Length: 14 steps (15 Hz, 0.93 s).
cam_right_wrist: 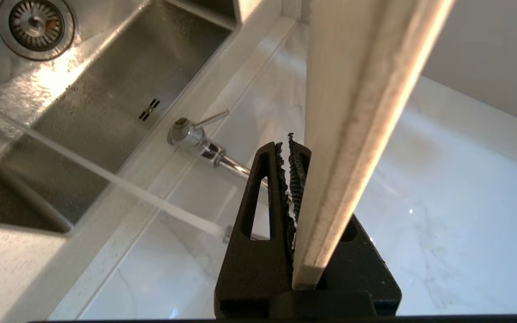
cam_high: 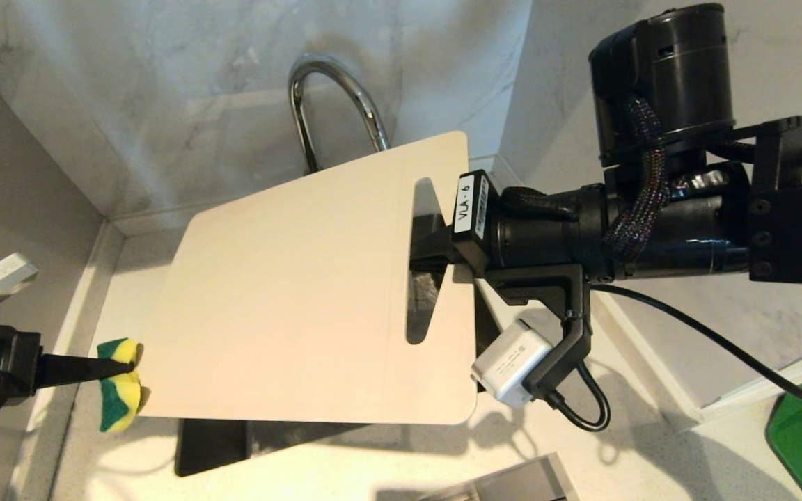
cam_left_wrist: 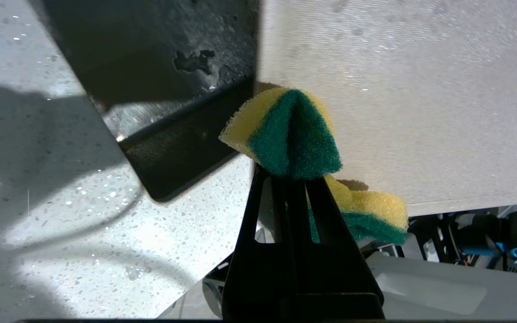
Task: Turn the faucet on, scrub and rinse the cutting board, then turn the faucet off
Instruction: Scrub the cutting board underwater
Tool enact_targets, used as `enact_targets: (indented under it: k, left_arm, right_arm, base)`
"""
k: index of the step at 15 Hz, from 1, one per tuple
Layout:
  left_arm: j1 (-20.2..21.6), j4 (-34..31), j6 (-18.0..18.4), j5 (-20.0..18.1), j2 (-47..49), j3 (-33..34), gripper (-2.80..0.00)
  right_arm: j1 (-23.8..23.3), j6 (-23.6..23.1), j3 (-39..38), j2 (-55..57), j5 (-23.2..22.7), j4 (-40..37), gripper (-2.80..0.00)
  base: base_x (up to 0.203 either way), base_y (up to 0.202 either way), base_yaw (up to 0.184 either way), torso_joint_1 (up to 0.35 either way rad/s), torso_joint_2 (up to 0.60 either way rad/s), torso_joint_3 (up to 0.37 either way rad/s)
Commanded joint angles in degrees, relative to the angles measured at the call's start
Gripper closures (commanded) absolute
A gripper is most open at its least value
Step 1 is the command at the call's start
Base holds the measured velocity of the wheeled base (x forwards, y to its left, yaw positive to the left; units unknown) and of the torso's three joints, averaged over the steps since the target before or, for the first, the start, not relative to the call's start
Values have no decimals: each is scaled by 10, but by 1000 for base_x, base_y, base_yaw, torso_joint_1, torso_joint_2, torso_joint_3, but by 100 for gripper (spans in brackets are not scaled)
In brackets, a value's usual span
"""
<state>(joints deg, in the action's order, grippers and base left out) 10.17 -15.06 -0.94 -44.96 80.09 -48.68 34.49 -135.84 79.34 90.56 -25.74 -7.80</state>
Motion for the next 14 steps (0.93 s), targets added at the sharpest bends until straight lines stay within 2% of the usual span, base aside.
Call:
enact_targets:
  k: [1,4,5,9,11,13,14]
  left_arm:
    - [17,-1,-2,-3,0,-14,0]
    - [18,-8,-10,1,-3,-67,0]
    - [17,-16,-22,1,-7,-90,0]
    - [-9,-55,-123,0,-16,-198,0]
    - [-38,-65,-173,0,-17,-241,0]
    - [-74,-68,-248,2,-16,-289,0]
    - [-90,-67,-266,5,-16,-305,0]
  right_arm:
    - [-13,-7,-2,-11,-7,-1,0]
    - [-26,0,0,-16,-17,-1,0]
    - [-26,4,0,-21,-17,-1,0]
    - [-27,5,-13,-28,-23,-1,0]
    - [-28,5,-32,-40,-24,0,0]
    - [-28,6,-64,-57,-25,0,0]
    - [-29,12,-82,-69,-25,3,0]
  base:
    - [0,0,0,0,0,0]
    - [0,0,0,0,0,0]
    - [0,0,0,0,0,0]
    - [0,0,0,0,0,0]
    - [0,0,0,0,0,0]
    - [0,0,0,0,0,0]
    - [0,0,0,0,0,0]
